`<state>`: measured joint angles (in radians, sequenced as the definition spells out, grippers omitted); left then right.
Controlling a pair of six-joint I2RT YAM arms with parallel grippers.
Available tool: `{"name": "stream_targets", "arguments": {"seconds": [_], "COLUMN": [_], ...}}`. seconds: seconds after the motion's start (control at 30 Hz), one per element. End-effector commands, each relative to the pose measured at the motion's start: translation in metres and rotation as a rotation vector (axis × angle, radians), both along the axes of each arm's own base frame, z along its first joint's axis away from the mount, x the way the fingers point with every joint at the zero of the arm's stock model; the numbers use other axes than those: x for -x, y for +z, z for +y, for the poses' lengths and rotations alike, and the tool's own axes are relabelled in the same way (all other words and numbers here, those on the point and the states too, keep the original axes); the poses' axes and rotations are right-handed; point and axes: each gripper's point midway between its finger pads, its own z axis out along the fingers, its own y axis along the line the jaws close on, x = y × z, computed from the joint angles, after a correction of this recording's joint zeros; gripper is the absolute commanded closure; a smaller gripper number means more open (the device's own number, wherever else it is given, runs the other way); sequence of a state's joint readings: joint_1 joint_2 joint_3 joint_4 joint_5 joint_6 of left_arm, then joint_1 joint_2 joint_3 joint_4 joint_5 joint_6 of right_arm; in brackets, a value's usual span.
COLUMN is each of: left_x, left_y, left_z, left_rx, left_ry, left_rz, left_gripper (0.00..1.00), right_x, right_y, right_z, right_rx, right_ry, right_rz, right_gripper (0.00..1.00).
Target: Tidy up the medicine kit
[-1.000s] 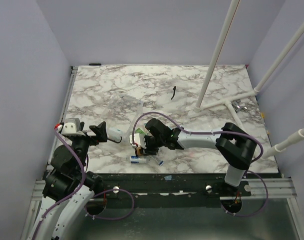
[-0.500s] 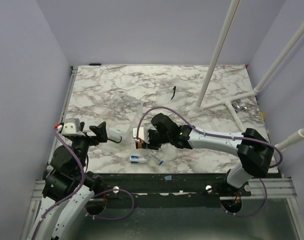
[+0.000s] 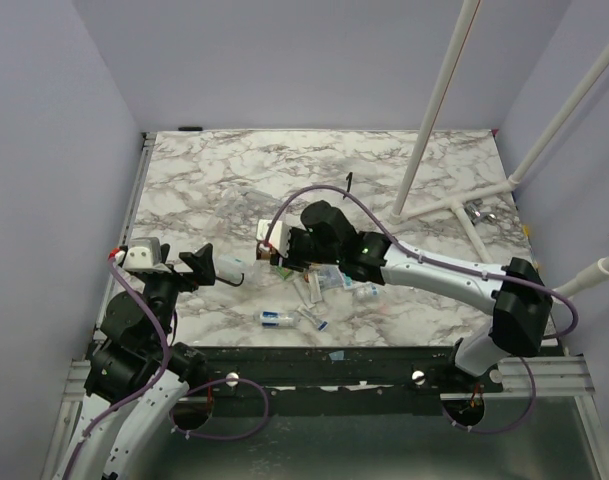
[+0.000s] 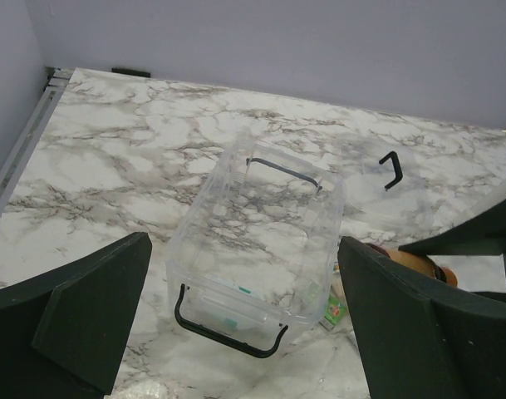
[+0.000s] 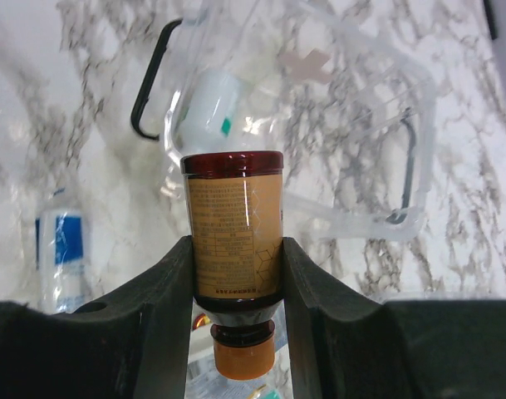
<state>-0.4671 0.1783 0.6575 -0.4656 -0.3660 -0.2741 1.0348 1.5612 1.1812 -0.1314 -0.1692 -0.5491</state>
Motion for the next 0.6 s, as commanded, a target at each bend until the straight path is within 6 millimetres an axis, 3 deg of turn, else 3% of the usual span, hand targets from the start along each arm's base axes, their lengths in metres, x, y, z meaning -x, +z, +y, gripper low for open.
{"name": "stream_targets", "arguments": {"seconds": [0.0, 0.3, 0.57], "left_x": [0.001, 0.002, 0.002], "left_y": [0.001, 0.001, 0.003], "left_z": [-0.002, -0.002, -0.002], "left_rx": [0.002, 0.004, 0.006], "left_ry": [-0.015, -0.013, -0.014], "left_rz": [-0.013, -0.016, -0.021], "left_gripper": [0.02, 0.02, 0.02], "right_x": [-0.021, -0.061, -0.083], "right_y": [0.033, 0.046, 0.019], "right_z": [0.028, 0.074, 0.107], "right_rx": [-0.098, -0.162, -0.156], "right_ry": [-0.070, -0.190, -0.230], "right_rz": [-0.023, 0.003, 0.043], "right_gripper": [0.79, 0.79, 0.79]}}
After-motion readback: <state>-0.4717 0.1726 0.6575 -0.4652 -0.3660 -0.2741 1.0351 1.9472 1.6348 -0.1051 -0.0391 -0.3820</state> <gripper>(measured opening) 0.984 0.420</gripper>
